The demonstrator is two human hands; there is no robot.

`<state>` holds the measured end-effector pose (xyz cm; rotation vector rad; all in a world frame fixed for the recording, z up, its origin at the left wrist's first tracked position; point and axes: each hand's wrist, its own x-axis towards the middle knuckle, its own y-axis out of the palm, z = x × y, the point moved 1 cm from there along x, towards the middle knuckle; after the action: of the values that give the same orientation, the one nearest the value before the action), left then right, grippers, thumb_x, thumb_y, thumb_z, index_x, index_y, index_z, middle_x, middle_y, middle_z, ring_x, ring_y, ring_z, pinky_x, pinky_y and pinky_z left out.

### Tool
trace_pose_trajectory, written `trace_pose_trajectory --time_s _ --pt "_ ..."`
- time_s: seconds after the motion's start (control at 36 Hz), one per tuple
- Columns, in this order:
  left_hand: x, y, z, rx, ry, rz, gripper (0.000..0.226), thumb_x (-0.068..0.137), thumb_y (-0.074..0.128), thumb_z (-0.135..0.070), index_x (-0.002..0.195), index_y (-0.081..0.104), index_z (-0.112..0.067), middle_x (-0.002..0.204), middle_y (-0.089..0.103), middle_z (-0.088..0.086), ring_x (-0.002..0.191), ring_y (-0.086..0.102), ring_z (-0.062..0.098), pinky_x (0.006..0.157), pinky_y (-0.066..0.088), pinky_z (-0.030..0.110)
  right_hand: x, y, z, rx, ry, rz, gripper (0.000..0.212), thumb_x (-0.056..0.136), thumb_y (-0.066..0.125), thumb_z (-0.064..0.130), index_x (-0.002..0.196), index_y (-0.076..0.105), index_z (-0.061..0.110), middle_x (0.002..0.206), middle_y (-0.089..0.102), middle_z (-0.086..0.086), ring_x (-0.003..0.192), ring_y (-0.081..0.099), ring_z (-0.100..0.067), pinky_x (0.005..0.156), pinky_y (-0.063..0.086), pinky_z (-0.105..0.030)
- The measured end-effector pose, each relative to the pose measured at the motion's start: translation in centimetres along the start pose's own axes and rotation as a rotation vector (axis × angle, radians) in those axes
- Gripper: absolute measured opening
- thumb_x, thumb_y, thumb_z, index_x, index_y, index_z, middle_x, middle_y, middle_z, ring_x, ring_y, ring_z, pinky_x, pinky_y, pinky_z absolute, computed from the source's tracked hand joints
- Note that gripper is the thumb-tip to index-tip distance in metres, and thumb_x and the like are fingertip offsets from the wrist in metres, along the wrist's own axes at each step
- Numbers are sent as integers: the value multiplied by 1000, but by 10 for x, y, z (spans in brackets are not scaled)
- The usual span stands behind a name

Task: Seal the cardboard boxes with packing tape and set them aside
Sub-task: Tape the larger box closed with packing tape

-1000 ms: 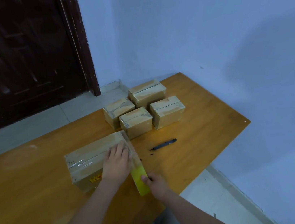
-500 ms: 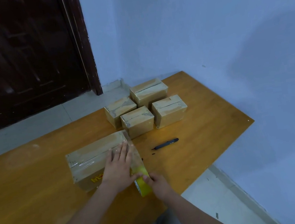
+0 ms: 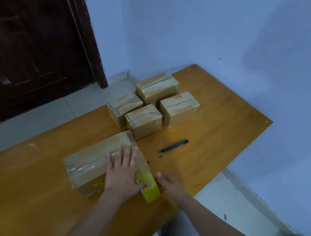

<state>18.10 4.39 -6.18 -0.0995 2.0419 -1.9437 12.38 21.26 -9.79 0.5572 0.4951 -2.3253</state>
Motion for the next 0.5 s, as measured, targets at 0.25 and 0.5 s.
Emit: trace_pose_trajectory --time_s 0.25,0.5 --pt "4 -6 -17 -8 -110 58 116 72 31 -88 136 -35 -19 157 -25 7 143 -23 33 114 -6 59 80 -68 26 -456 35 -358 44 98 48 20 139 38 7 138 42 -11 122 46 -28 96 42 -36" --pt "7 -10 -15 -19 -92 83 119 72 40 -85 139 -33 -19 156 -27 5 143 -25 30 116 -4 56 112 -87 19 -1186 9 -174 46 98 42 8 142 32 17 150 25 -6 141 17 -28 112 27 -45"
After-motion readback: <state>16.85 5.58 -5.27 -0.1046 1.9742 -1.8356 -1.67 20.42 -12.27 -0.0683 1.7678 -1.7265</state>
